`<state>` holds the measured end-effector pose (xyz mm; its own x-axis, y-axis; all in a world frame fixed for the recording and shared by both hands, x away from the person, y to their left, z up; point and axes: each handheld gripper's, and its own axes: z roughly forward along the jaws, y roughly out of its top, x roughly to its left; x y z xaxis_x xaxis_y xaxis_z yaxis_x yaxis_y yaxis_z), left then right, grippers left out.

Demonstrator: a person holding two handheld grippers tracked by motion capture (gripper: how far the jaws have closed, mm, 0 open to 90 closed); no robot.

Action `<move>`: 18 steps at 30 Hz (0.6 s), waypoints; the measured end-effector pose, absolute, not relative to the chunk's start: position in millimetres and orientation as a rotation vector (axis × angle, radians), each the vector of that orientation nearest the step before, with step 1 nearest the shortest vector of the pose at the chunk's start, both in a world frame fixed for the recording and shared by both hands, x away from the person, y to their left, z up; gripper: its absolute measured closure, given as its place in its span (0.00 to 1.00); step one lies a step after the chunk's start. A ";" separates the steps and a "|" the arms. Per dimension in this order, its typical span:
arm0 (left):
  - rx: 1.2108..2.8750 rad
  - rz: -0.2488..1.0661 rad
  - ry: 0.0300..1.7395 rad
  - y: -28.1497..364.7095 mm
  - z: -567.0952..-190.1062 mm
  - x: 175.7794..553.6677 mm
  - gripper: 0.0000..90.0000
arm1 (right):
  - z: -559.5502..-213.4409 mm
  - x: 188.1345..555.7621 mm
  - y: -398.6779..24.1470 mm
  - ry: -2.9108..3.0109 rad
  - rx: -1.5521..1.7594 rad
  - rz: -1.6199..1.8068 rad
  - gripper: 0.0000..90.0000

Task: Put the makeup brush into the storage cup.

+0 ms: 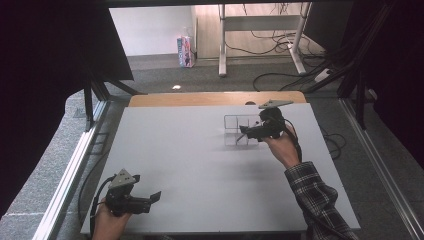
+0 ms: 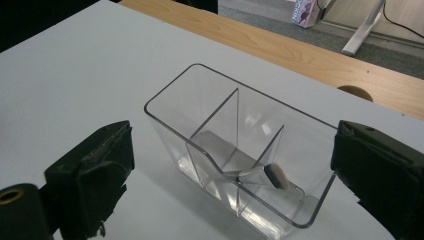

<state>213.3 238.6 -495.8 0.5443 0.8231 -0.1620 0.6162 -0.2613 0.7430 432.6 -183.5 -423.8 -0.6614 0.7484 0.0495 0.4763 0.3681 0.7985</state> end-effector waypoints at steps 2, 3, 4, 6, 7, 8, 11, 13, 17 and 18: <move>1.983 0.329 1.163 238.6 -495.8 213.3 0.02 | -423.9 431.1 -184.7 2.315 1.083 1.177 0.03; 1.984 0.329 1.163 238.6 -495.8 213.3 0.02 | -424.0 430.3 -185.0 2.316 1.087 1.176 0.03; 1.985 0.331 1.161 238.6 -495.8 213.3 0.02 | -424.2 429.6 -185.6 2.320 1.084 1.172 0.02; 1.983 0.331 1.163 238.3 -495.8 213.2 0.02 | -424.3 427.6 -186.6 2.327 1.082 1.169 0.02; 1.984 0.332 1.164 238.3 -495.7 213.1 0.02 | -424.4 426.9 -186.8 2.328 1.081 1.167 0.02; 1.985 0.332 1.161 238.4 -495.7 213.2 0.02 | -424.2 426.0 -187.3 2.332 1.079 1.164 0.02; 1.985 0.332 1.161 238.5 -495.7 213.2 0.02 | -423.5 422.8 -188.8 2.336 1.069 1.158 0.02; 1.986 0.332 1.161 238.5 -495.7 213.2 0.02 | -423.0 420.5 -190.2 2.338 1.064 1.157 0.02; 1.989 0.331 1.161 238.3 -495.9 213.3 0.02 | -422.0 415.2 -193.3 2.342 1.057 1.149 0.02; 1.990 0.331 1.160 238.3 -495.9 213.3 0.02 | -422.0 414.3 -194.2 2.343 1.052 1.147 0.02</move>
